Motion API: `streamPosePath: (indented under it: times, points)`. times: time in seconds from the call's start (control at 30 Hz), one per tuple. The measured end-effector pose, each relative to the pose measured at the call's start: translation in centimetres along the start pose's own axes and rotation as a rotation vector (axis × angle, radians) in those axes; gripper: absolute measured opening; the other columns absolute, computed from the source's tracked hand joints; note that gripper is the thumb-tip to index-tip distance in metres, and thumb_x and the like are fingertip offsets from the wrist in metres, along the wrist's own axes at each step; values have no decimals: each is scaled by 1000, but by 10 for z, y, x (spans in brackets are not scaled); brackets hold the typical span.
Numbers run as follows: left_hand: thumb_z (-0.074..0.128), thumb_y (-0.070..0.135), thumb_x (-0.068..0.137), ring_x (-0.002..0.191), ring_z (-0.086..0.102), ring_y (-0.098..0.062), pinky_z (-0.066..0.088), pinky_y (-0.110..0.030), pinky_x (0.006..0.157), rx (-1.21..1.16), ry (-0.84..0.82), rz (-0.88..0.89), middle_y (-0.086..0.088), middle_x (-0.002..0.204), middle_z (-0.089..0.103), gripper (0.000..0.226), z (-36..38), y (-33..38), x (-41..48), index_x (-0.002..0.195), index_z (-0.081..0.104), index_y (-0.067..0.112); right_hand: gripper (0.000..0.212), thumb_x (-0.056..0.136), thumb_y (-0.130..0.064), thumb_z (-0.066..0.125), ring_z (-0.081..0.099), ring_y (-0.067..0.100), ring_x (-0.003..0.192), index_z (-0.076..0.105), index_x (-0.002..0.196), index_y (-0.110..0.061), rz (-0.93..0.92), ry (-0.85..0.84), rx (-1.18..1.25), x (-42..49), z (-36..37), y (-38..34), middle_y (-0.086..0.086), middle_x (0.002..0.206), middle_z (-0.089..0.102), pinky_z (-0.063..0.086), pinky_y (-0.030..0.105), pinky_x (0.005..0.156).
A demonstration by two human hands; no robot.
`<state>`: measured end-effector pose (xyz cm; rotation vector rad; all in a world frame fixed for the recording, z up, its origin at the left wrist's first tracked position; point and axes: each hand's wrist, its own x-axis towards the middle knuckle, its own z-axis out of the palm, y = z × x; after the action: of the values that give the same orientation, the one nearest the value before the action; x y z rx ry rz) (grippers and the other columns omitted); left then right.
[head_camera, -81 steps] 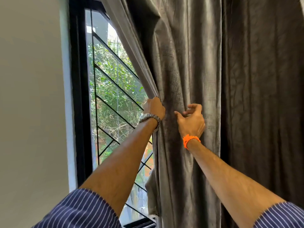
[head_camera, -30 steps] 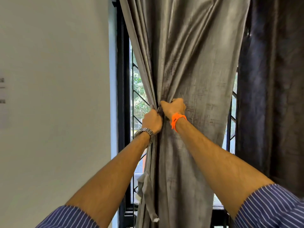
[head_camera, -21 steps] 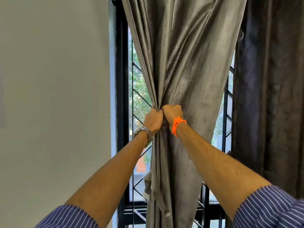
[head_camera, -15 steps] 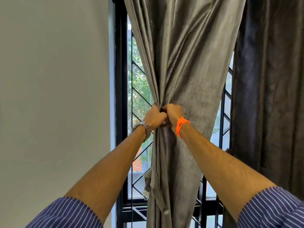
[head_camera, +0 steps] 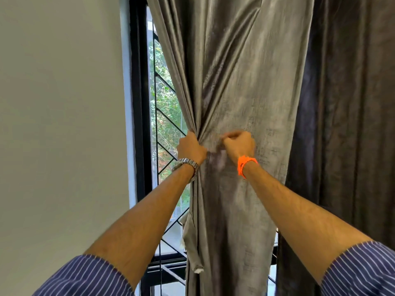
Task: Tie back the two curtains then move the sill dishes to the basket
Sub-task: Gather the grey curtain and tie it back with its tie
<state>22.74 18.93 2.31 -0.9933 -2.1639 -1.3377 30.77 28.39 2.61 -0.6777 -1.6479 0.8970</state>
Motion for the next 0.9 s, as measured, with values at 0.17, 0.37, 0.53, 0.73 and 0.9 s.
streamPosePath:
  times: [0.17, 0.37, 0.53, 0.73, 0.9]
  points:
    - [67, 15, 87, 94, 63, -35, 55, -45, 83, 28, -28, 15, -17, 101, 64, 33, 7, -1, 5, 115, 52, 1, 47, 61, -41, 75, 48, 28, 116, 60, 104, -28, -48, 578, -352, 20, -55, 23, 1, 117, 55, 39, 47, 91]
    - [68, 28, 88, 84, 63, -31, 49, -38, 68, 44, -18, 21, -15, 97, 65, 44, 19, -2, 10, 118, 52, 1, 116, 47, -47, 92, 47, 36, 127, 31, 140, -13, 276, 331, 3, 38, -86, 60, 17, 139, 47, 43, 53, 101]
    - [65, 20, 90, 85, 62, -31, 42, -33, 66, 68, -17, 21, -15, 96, 65, 37, 29, 1, 11, 116, 53, -2, 61, 60, -40, 86, 66, 37, 102, 69, 106, -5, 206, 266, -103, 29, -76, 56, 20, 109, 70, 55, 43, 85]
    - [61, 15, 89, 79, 58, -27, 44, -32, 66, 6, -27, 27, -3, 76, 52, 27, 38, 6, 4, 109, 53, 0, 25, 85, -16, 62, 63, 41, 103, 70, 105, -3, 16, 157, -321, 10, -30, 24, 25, 106, 69, 51, 39, 82]
    - [54, 18, 89, 100, 60, -40, 46, -39, 78, -44, -59, 34, -22, 106, 64, 28, 39, 6, 0, 110, 54, 0, 32, 90, -10, 53, 56, 41, 116, 61, 116, 6, 61, -12, -209, 8, 7, 8, 29, 122, 60, 46, 39, 92]
